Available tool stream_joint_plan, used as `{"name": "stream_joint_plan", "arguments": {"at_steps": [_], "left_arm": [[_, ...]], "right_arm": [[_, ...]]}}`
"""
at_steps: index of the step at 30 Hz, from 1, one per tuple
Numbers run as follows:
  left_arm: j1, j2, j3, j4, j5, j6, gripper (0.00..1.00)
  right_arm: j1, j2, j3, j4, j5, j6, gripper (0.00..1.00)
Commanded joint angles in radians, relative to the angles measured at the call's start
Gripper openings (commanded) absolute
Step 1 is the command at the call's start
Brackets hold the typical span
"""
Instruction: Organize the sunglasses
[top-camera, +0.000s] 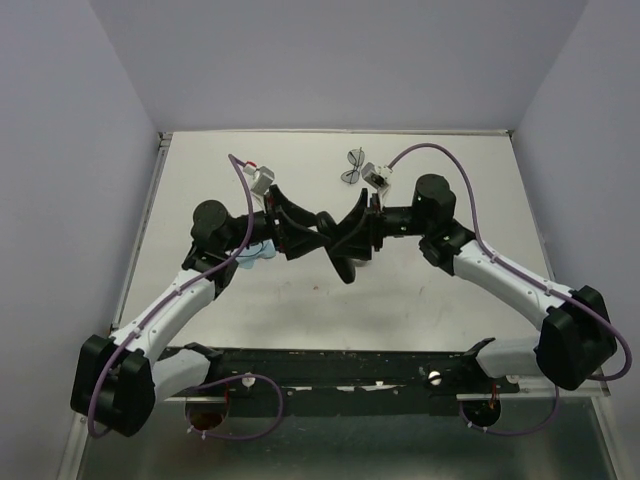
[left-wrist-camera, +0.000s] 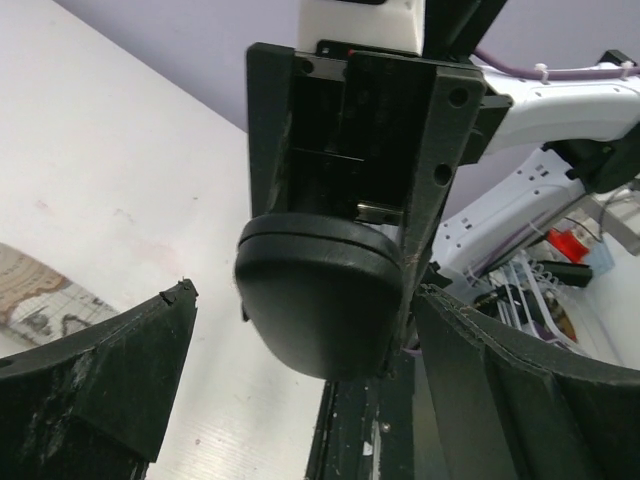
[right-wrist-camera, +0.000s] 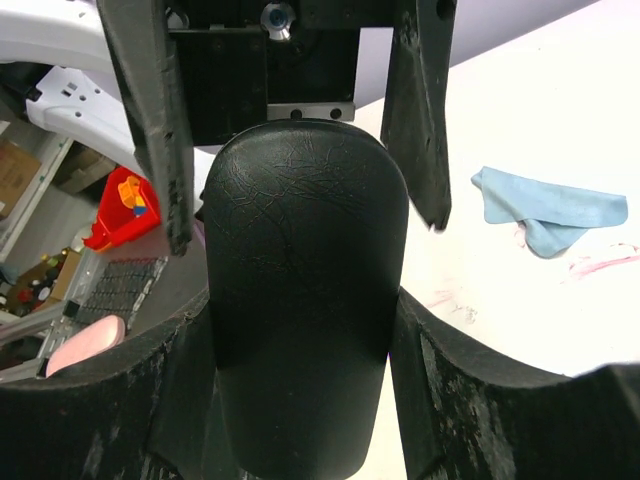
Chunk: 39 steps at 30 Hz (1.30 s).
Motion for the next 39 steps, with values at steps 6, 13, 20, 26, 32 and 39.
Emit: {"name": "stream_joint_plan", "arguments": {"at_steps": [6, 13, 20, 26, 32, 39], "left_arm": [[-0.029, 0.105, 0.065, 0.175, 0.128, -0.076, 0.86], [-0.037, 0.152, 0.089, 0.095, 0.124, -0.003, 0.38], [-0.021, 0.116, 0.075, -0.195, 0.233, 0.325, 0.24], [-0.015, 0.073, 0.108, -0.575, 0.035, 0.612, 0.27], [0.006, 0.02, 0.101, -0.667, -0.19, 0.644, 0.41], [0.037, 0.079, 0.167, -0.707, -0.298, 0.521, 0.37]], "right_arm": [[0.004, 0.042, 0.054, 0.074, -0.032, 0.039, 0.01], [0.003, 0.038, 0.041, 0.156, -0.054, 0.097, 0.01], [0.003, -0.014, 0.054, 0.053, -0.086, -0.005, 0.01], [0.001, -0.059, 0.057, 0.029, -0.147, -0.022, 0.01], [0.001, -0.099, 0.054, 0.0, -0.107, -0.045, 0.01], [0.001, -0.088, 0.06, 0.005, -0.063, -0.015, 0.01]]}}
